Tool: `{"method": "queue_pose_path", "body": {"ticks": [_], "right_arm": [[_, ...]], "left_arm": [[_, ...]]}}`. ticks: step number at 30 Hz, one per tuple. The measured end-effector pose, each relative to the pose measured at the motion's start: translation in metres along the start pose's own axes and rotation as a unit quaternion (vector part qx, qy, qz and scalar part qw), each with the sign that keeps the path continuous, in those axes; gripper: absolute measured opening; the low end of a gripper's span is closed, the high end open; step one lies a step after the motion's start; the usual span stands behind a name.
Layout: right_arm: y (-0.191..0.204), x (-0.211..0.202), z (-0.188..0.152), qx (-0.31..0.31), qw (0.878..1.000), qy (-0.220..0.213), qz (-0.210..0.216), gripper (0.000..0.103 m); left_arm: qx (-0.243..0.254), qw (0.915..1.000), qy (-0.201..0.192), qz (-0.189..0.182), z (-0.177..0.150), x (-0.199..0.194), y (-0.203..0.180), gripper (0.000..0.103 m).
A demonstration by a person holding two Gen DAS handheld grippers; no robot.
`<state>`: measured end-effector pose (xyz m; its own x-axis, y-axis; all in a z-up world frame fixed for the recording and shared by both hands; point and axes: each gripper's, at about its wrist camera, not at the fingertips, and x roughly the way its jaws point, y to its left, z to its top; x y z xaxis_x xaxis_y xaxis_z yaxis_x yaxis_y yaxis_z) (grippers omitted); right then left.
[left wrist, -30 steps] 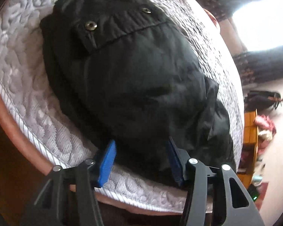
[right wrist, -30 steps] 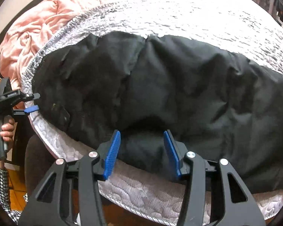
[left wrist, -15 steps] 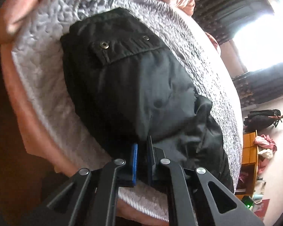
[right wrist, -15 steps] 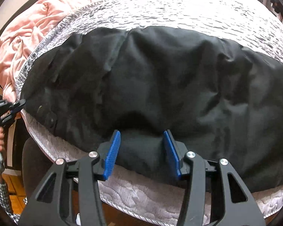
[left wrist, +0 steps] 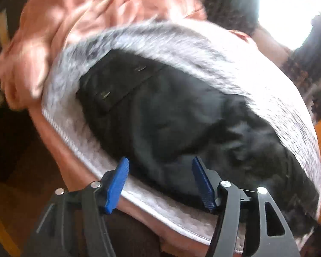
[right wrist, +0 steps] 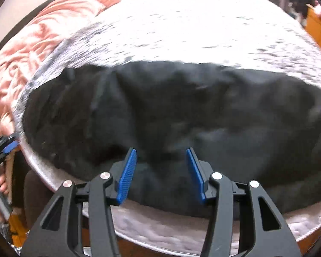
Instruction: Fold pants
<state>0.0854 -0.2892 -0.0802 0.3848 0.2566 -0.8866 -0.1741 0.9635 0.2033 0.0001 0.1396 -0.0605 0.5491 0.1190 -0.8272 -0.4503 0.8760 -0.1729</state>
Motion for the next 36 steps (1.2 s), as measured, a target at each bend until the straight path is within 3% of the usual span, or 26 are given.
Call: {"method": "queue_pose_path", "body": {"ticks": [4,7,10,13,16,20,23,28,30,33,36], "right_arm": [[-0.034,-0.016,-0.005,0.026,0.999,-0.019,-0.029,0.050],[-0.060,-0.023,-0.010,0.055,0.997,-0.024,-0.039,0.050],[-0.078,-0.015,-0.010,0.072,0.997,-0.015,-0.036,0.050],[-0.087,0.004,-0.007,0.077,0.996,-0.002,-0.047,0.051],[-0.098,0.023,-0.002,0.084,0.996,0.004,-0.034,0.052],[-0.109,-0.005,-0.005,0.093,0.995,-0.028,0.000,0.053],[-0.136,-0.044,-0.027,0.119,0.991,-0.056,0.001,0.058],[-0.204,-0.096,-0.088,0.212,0.974,-0.085,-0.002,0.059],[-0.231,-0.105,-0.112,0.248,0.965,-0.084,-0.009,0.062],[-0.259,-0.104,-0.135,0.283,0.956,-0.073,-0.026,0.064],[-0.277,-0.094,-0.145,0.303,0.950,-0.074,-0.007,0.064]], "left_arm": [[0.097,0.9937,0.008,-0.056,-0.014,0.002,-0.073,0.070],[0.171,0.9806,0.034,-0.090,-0.032,0.020,-0.128,0.071],[0.241,0.9650,0.043,-0.095,-0.048,0.043,-0.182,0.071],[0.282,0.9563,0.050,-0.056,-0.056,0.073,-0.205,0.072],[0.284,0.9568,0.055,-0.033,-0.054,0.099,-0.213,0.077],[0.294,0.9550,0.037,-0.017,-0.051,0.085,-0.229,0.075],[0.310,0.9497,0.011,-0.041,-0.066,0.055,-0.235,0.076],[0.354,0.9300,0.023,-0.095,-0.099,0.040,-0.276,0.076],[0.363,0.9261,0.026,-0.101,-0.110,0.040,-0.290,0.076],[0.356,0.9278,0.034,-0.107,-0.122,0.040,-0.305,0.076],[0.338,0.9333,0.044,-0.111,-0.133,0.041,-0.313,0.077]]}}
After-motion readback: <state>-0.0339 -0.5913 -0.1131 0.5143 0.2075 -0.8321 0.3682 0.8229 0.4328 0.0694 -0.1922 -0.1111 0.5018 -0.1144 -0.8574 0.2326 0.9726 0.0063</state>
